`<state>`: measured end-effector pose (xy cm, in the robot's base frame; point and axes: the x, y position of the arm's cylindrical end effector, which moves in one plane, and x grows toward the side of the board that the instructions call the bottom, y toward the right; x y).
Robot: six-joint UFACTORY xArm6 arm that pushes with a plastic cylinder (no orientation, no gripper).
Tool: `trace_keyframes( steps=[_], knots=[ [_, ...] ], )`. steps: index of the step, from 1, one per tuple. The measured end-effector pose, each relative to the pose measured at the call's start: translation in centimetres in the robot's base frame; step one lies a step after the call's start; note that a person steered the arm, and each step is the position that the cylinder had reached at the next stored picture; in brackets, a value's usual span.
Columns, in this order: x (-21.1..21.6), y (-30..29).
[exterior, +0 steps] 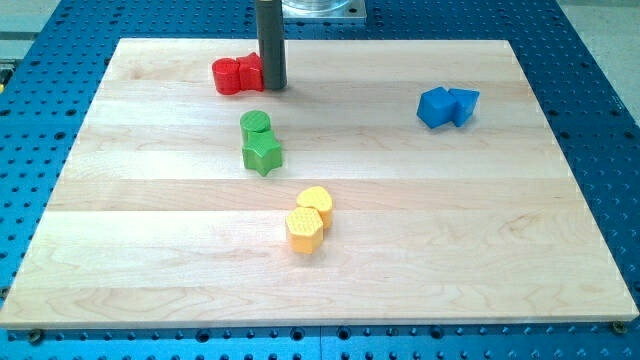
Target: Separate the red star from the red circle
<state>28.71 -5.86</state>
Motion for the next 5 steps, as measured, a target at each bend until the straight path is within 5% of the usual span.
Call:
trace_keyframes(
  steps=[3,5],
  knots=[
    [-0.1,1.4],
    [-5.1,-2.5]
  ],
)
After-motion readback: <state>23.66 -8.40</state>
